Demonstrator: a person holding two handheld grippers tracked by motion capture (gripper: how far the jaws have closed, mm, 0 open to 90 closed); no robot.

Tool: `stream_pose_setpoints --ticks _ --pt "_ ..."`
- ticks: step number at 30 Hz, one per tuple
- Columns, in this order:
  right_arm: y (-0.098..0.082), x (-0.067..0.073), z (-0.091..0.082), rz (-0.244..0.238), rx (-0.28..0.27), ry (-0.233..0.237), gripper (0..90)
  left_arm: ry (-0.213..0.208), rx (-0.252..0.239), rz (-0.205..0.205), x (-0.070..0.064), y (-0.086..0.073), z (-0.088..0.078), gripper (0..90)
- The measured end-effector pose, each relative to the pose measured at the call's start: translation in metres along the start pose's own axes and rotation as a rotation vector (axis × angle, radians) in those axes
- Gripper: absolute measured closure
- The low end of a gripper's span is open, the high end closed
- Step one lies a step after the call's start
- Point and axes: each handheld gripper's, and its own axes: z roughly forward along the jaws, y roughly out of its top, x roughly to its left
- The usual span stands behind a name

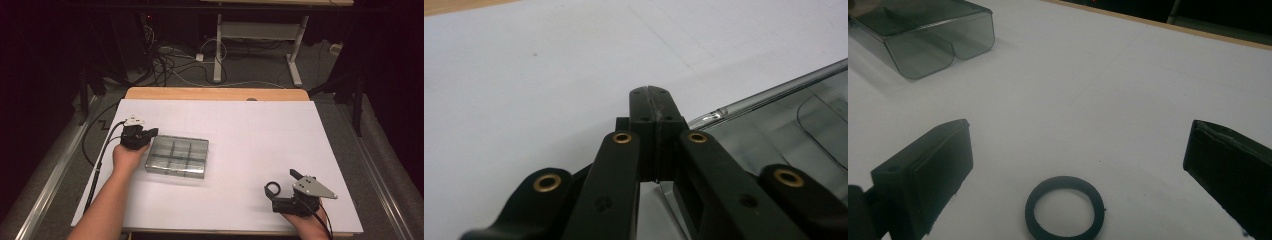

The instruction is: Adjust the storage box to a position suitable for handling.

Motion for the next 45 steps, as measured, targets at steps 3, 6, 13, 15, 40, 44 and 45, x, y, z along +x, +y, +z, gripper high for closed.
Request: stream_pose_setpoints --ticks 3,6,13,15,40,44,45 --pt "0.000 0.000 -0.001 0.000 -0.002 0.003 0.0 -0.017 -0.007 0.007 -0.010 -0.002 0.000 88.1" --pt "0.000 0.000 0.000 -0.001 0.000 0.004 0.0 -0.031 -0.013 0.014 -0.020 -0.005 0.001 88.1" --pt "0.000 0.001 0.000 -0.001 0.000 0.007 0.0 -0.062 -0.005 0.068 -0.049 -0.008 0.001 88.1" --pt "0.000 0.001 0.000 -0.001 -0.001 0.008 0.0 -0.070 -0.011 0.076 -0.056 -0.010 0.001 88.1" --pt "0.003 0.002 0.000 -0.009 -0.003 0.025 0.0 -0.096 -0.035 0.044 -0.061 -0.021 -0.009 88.0" --pt "0.002 0.001 -0.001 -0.004 -0.007 0.023 0.0 -0.116 -0.033 0.051 -0.062 -0.020 -0.002 88.0" --pt "0.002 0.001 -0.001 -0.003 -0.007 0.022 0.0 -0.116 -0.032 0.058 -0.063 -0.020 -0.001 88.0"
